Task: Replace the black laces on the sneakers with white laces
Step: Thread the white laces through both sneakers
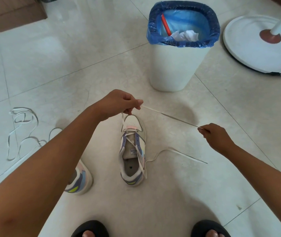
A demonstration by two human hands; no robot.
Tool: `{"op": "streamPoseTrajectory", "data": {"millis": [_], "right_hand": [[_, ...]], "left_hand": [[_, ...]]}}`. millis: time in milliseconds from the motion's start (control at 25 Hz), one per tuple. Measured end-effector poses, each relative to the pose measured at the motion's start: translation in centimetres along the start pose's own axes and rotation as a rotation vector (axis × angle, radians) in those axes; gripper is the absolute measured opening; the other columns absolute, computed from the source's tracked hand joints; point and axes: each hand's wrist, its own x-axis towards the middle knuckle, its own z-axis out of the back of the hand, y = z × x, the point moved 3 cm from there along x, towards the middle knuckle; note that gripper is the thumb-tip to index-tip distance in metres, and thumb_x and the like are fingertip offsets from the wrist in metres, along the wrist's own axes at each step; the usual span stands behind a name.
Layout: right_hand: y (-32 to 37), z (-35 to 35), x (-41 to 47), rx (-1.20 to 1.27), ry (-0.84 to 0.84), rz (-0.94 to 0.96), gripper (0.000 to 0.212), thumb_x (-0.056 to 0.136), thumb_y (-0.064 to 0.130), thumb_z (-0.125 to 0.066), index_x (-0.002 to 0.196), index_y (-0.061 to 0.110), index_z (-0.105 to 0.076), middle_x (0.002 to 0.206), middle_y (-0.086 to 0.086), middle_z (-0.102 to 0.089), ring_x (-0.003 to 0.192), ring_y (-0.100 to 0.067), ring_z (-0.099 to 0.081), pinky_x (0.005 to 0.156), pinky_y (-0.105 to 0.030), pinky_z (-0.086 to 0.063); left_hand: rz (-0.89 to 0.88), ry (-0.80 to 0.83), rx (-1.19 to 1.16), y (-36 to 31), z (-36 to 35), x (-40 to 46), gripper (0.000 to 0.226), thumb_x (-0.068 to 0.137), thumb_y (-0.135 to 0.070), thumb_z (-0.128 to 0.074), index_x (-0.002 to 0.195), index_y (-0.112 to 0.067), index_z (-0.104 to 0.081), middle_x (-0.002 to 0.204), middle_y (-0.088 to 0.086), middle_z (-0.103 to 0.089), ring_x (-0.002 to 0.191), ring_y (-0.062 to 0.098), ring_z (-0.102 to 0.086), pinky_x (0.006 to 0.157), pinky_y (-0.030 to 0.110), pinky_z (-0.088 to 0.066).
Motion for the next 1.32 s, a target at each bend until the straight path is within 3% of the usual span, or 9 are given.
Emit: {"op": "streamPoseTrajectory", "data": {"millis": [80, 160, 280, 360, 560, 760, 920, 1080, 1320], "right_hand": [[0.2, -0.3, -0.3, 0.264, -0.004, -0.120, 0.012, 0.089, 0.004, -0.058, 0.097, 0.000, -0.067, 0.082, -0.014, -0.063, 0.076, -0.028, -0.060, 0.074, -0.031, -0.044], [1.7, -1.5, -0.9, 0.467, -0.012, -0.190, 0.027, 0.082, -0.005, -0.063, 0.109, -0.002, -0.065, 0.079, -0.014, -0.063, 0.069, -0.024, -0.057, 0.071, -0.030, -0.048], [6.8, -4.9, -1.8, 0.652, 0.091, -0.156, 0.029, 0.078, -0.011, -0.065, 0.107, -0.007, -0.064, 0.076, -0.011, -0.060, 0.062, -0.015, -0.054, 0.059, -0.016, -0.048], [10.8, -6.7, -2.2, 0.734, 0.197, -0.102, 0.030, 0.080, -0.010, -0.064, 0.108, -0.003, -0.062, 0.079, -0.009, -0.061, 0.069, -0.015, -0.058, 0.065, -0.017, -0.053], [15.1, -8.2, -2.0, 0.635, 0.214, -0.023, 0.039, 0.077, -0.003, -0.069, 0.104, 0.015, -0.047, 0.086, -0.005, -0.057, 0.074, -0.018, -0.058, 0.073, -0.032, -0.055], [15.3, -8.7, -1.4, 0.594, 0.195, -0.029, 0.032, 0.079, 0.001, -0.070, 0.100, 0.016, -0.051, 0.088, -0.007, -0.064, 0.078, -0.019, -0.061, 0.076, -0.031, -0.052], [15.9, -8.8, -1.1, 0.550, 0.230, 0.052, 0.028, 0.079, 0.000, -0.068, 0.100, 0.014, -0.054, 0.090, -0.009, -0.066, 0.080, -0.020, -0.060, 0.079, -0.033, -0.052], [16.5, -8.8, -0.6, 0.493, 0.235, 0.126, 0.026, 0.079, -0.002, -0.065, 0.095, 0.015, -0.054, 0.090, -0.010, -0.067, 0.079, -0.019, -0.060, 0.079, -0.036, -0.051], [16.9, -9.0, -0.3, 0.465, 0.223, 0.154, 0.022, 0.077, 0.000, -0.068, 0.092, 0.014, -0.058, 0.089, -0.010, -0.069, 0.084, -0.023, -0.064, 0.079, -0.035, -0.052]], "left_hand": [[-0.001, -0.033, -0.002, -0.2, 0.5, -0.3, 0.038, 0.086, -0.033, -0.066, 0.048, -0.028, -0.067, 0.097, 0.021, -0.069, 0.057, 0.007, -0.054, 0.057, 0.014, -0.047], [-0.002, -0.067, 0.000, -0.5, 0.8, -0.2, 0.032, 0.085, -0.033, -0.067, 0.054, -0.026, -0.068, 0.089, 0.018, -0.069, 0.055, 0.005, -0.053, 0.054, 0.015, -0.046], [-0.020, -0.103, 0.103, -1.8, 0.4, 0.9, 0.021, 0.085, -0.033, -0.067, 0.069, -0.020, -0.070, 0.067, 0.002, -0.063, 0.050, 0.003, -0.052, 0.049, 0.013, -0.042], [-0.051, -0.160, 0.198, -3.0, -0.2, 2.0, 0.023, 0.086, -0.032, -0.066, 0.074, -0.013, -0.070, 0.062, -0.002, -0.060, 0.049, 0.005, -0.052, 0.041, 0.009, -0.038], [-0.053, -0.165, 0.288, -3.5, -1.2, 2.8, 0.025, 0.086, -0.031, -0.066, 0.072, -0.010, -0.068, 0.064, -0.001, -0.062, 0.051, 0.007, -0.054, 0.040, 0.008, -0.038], [-0.011, -0.102, 0.409, -0.1, -2.0, 1.8, 0.015, 0.087, -0.027, -0.064, 0.089, -0.012, -0.060, 0.074, -0.006, -0.055, 0.068, 0.013, -0.054, 0.061, 0.026, -0.042], [-0.029, -0.025, 0.461, 2.6, -2.7, 0.7, 0.017, 0.088, -0.016, -0.058, 0.101, -0.014, -0.048, 0.084, 0.006, -0.057, 0.075, 0.022, -0.051, 0.072, 0.037, -0.045], [-0.005, 0.095, 0.635, 4.6, -3.3, 0.4, 0.007, 0.086, -0.017, -0.061, 0.091, -0.014, -0.065, 0.087, -0.003, -0.053, 0.083, 0.014, -0.050, 0.074, 0.029, -0.042], [0.052, 0.079, 0.716, 7.6, -5.7, -0.5, 0.019, 0.085, -0.017, -0.058, 0.096, -0.014, -0.073, 0.103, 0.009, -0.058, 0.095, 0.026, -0.057, 0.080, 0.037, -0.049]]}}
